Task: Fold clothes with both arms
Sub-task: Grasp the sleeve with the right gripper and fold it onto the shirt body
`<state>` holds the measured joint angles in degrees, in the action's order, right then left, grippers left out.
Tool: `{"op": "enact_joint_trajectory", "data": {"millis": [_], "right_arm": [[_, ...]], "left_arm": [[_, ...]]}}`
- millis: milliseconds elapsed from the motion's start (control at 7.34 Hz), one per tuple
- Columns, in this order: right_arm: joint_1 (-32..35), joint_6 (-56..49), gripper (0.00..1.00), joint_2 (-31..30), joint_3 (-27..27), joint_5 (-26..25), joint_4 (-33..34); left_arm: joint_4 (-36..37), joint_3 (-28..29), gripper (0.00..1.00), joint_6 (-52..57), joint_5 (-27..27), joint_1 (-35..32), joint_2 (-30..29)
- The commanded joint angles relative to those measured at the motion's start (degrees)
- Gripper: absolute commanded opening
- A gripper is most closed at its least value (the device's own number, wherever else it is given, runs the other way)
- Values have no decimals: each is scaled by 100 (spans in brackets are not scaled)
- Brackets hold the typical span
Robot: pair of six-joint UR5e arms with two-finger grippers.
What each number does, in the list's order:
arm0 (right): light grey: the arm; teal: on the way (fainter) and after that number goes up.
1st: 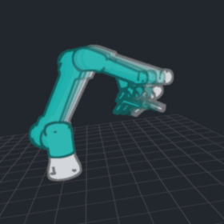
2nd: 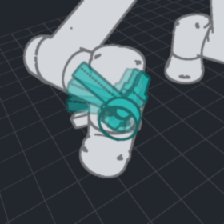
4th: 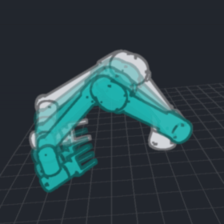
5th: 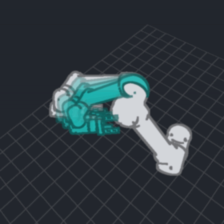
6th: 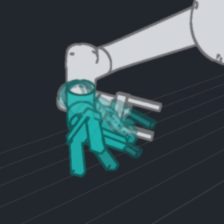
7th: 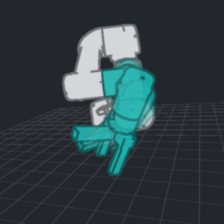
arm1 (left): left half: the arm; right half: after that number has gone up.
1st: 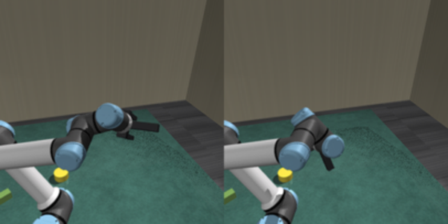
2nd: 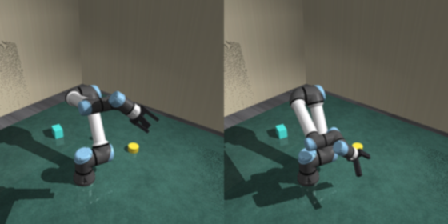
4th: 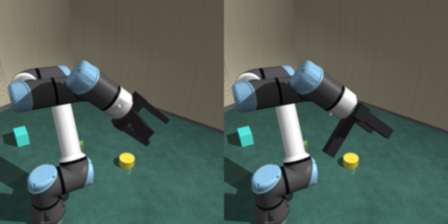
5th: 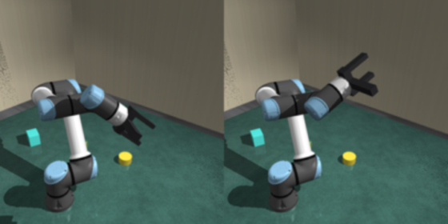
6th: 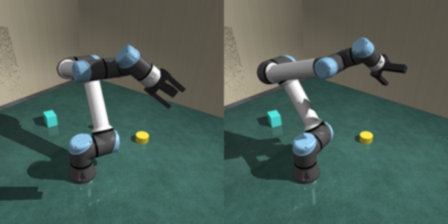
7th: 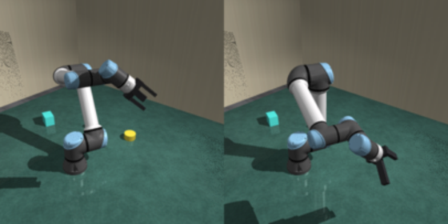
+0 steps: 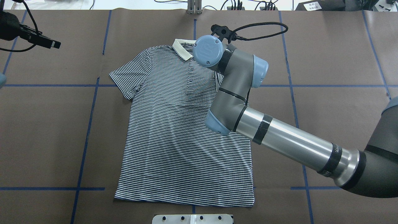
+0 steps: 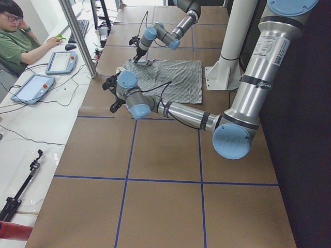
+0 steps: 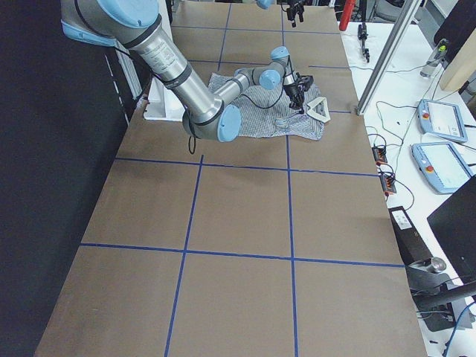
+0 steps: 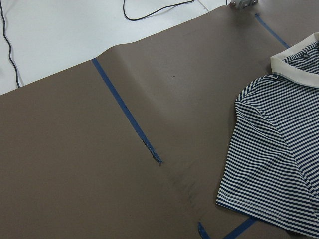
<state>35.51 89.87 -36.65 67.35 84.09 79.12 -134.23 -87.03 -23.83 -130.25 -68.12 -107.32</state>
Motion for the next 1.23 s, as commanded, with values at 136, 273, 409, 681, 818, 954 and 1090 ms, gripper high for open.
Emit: {"op": "enact_joint_trajectory", "data": {"millis": [136,273,409,681,818,954,1090], "right_arm": [[-61,-92,99,0,-73,-42,-2],[-44,-528,100,18,-55,-16,-10],[52,-854,100,26,-20,80,-19],[507,-1583,100,-34,181,1026,-2],[806,-2065,100,-200,330,1544,-19],[1157,-2766,100,-646,749,2054,-28],[1517,-3591,100,-1094,1128,2564,-45]], "left_arm": [[-6,-7,100,2,0,9,0],[-41,-7,100,19,104,18,-17],[-137,1,100,-7,401,209,-17],[-129,36,100,-103,483,395,-70],[-129,28,100,-852,588,570,-88],[-129,-16,100,-1704,1250,954,-123],[-138,19,96,-2295,1587,1306,-210]]}}
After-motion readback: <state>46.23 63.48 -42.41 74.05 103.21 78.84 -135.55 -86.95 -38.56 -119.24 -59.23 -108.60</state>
